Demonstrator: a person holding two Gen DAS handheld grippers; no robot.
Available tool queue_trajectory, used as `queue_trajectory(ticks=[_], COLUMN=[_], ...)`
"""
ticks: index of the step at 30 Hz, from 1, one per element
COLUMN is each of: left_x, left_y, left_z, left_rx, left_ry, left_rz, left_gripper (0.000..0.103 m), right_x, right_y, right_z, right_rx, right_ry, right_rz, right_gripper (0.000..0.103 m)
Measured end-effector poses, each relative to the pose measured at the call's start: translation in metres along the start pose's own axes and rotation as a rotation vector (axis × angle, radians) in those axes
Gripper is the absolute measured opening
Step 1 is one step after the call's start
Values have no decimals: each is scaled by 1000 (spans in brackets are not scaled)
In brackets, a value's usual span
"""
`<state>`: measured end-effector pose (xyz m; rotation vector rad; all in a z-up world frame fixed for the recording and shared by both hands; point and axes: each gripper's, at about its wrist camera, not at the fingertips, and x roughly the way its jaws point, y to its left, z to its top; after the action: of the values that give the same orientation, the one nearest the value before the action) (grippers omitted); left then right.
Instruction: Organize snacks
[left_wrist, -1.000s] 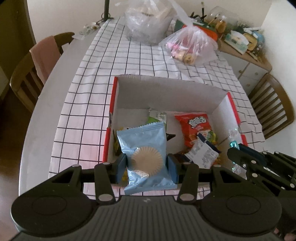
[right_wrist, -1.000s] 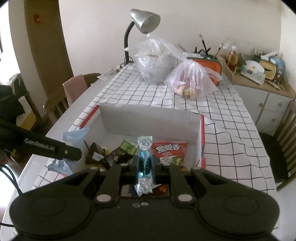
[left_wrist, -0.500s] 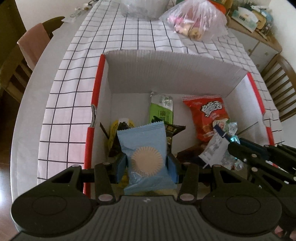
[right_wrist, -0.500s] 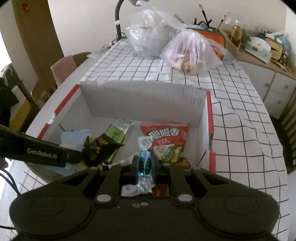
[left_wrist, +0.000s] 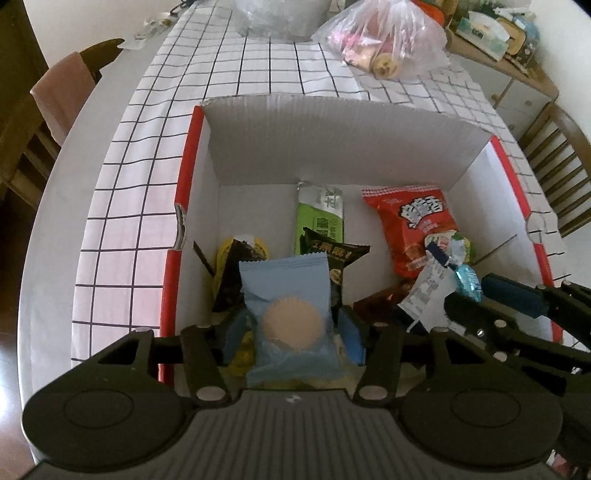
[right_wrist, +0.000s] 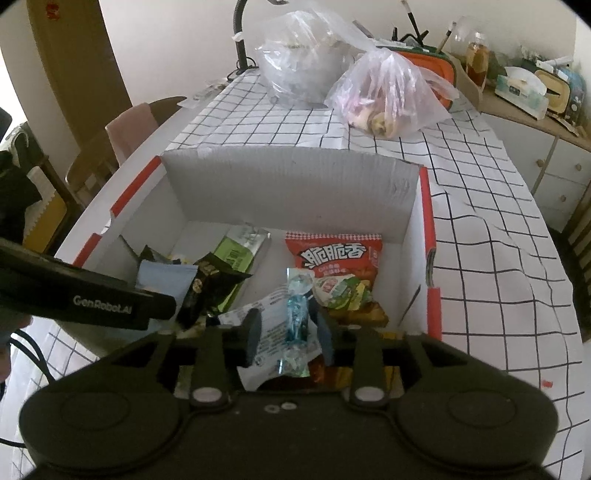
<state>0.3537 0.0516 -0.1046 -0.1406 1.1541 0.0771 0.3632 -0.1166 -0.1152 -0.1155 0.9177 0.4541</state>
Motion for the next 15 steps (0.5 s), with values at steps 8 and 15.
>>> queue_trajectory(ticks=[8,15], left_x=[-22,-47], left_y=[5,11], left_z=[-9,-22], left_rx=[-8,-13], left_ry=[-65,-130], left_rz=[-16,-37], left_gripper=[63,67], right_x=[-22,-49], right_y=[4,9], right_z=[-4,-10], right_rx=[4,-8], right_ry=[-51,-116], right_rz=[8,1], right_gripper=[58,76])
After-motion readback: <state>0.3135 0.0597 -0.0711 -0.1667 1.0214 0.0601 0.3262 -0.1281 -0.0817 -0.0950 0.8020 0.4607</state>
